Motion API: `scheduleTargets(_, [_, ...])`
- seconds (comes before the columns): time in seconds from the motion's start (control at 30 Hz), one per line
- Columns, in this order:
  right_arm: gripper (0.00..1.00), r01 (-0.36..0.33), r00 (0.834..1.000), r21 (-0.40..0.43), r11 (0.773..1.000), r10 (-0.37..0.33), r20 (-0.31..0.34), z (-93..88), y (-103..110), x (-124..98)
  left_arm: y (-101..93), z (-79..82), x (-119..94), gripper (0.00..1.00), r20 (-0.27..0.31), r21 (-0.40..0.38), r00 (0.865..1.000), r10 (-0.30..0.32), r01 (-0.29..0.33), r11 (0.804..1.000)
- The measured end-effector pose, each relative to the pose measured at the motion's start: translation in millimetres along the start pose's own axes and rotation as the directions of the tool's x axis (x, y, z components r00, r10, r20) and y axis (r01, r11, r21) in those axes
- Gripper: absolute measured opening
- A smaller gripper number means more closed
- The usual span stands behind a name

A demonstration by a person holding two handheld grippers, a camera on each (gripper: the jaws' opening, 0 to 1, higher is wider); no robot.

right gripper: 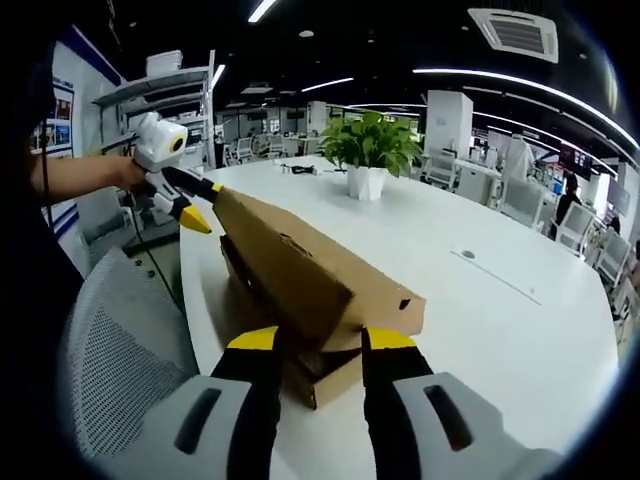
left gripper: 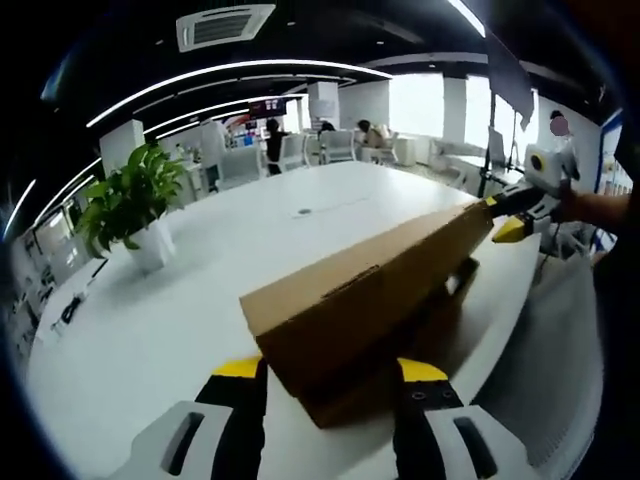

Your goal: Operate the shoe box by opening the lid, removing the specified soft item, and placing it in the target area until the item is outside and the box remains undamaged.

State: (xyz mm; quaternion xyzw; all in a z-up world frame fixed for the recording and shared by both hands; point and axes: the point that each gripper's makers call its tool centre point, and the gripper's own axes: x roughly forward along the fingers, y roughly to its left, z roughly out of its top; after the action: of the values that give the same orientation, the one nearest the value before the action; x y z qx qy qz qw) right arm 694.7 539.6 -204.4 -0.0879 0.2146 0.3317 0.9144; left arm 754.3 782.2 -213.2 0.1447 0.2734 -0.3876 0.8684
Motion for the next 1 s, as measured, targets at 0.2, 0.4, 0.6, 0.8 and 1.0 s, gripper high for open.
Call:
scheduleTargets(0.2, [0.28,0.016,0.999,-0.008,1.0,-0.016,0.028,15.1,-7,-2,5.0,16.8,-4,0.5,0.034,0.008,0.999,0.01,-0.01,1.0])
scheduleTargets(0.4, [0.29,0.031,0.998,-0.023,0.999,-0.03,0.051,28.5,-14,-2,14.1,31.2,-5,0.48,0.065,0.023,0.998,0.024,-0.025,0.999])
scheduleTargets(0.6, [0.28,0.043,0.997,-0.031,0.999,-0.041,0.068,39.2,-22,0,20.6,43.5,-5,0.45,0.086,0.039,0.995,0.043,-0.046,0.998])
scheduleTargets(0.8, [0.25,0.055,0.996,-0.042,0.998,-0.051,0.077,48.3,-33,2,35.7,55.1,-1,0.34,0.104,0.029,0.989,0.103,-0.107,0.994])
scheduleTargets(1.0, [0.23,0.076,0.994,-0.046,0.996,-0.072,0.085,58.1,-44,4,43.5,68.8,2,0.29,0.126,0.023,0.981,0.148,-0.152,0.988])
